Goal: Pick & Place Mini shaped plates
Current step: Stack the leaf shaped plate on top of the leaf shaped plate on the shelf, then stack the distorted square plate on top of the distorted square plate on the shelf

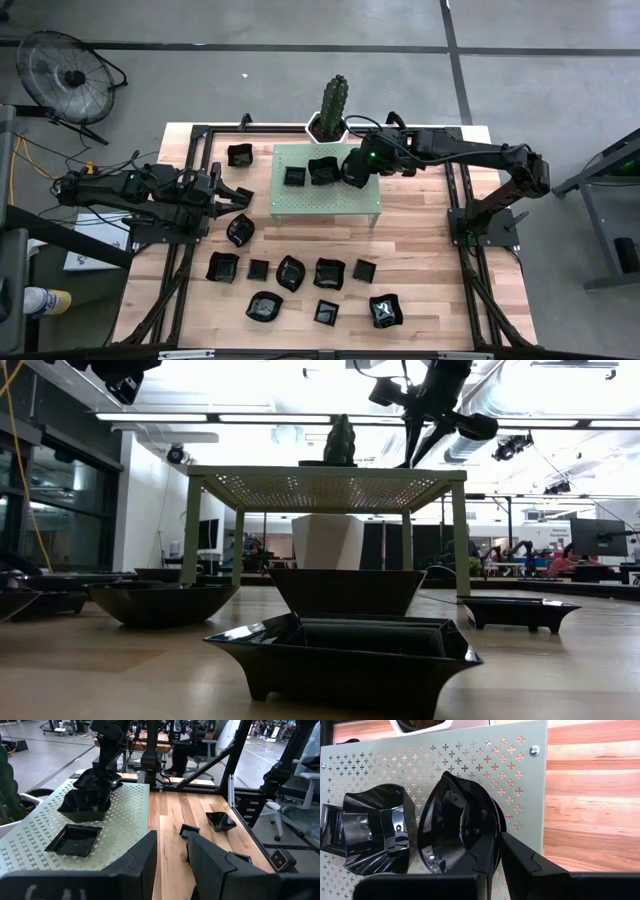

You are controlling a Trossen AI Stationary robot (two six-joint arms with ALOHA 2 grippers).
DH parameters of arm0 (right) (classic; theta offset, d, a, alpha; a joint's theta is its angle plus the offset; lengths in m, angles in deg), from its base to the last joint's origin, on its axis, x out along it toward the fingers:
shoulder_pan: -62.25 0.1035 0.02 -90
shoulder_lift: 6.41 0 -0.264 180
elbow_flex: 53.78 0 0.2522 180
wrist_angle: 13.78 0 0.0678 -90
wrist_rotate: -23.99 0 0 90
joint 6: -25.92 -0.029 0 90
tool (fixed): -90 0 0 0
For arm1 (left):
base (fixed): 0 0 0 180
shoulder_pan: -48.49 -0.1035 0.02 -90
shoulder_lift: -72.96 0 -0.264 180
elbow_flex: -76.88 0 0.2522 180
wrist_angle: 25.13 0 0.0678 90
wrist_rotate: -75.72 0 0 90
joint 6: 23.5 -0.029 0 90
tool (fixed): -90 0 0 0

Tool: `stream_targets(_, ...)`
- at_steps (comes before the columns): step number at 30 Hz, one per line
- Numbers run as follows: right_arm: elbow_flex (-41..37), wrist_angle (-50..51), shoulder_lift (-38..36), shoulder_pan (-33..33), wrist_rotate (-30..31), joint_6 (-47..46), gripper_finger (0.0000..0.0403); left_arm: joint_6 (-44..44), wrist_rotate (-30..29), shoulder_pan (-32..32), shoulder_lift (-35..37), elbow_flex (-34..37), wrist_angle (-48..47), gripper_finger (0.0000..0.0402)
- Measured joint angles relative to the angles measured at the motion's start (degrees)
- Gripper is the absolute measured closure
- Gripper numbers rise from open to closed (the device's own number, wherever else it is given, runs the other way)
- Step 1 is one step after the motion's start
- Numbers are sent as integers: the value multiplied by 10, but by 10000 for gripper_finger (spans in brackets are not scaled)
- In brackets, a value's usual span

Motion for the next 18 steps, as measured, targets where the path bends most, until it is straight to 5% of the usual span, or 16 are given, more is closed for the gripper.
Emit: stream_targets(18,0,14,-36,0,-2,29,245,2,10,0,0,0,0,293)
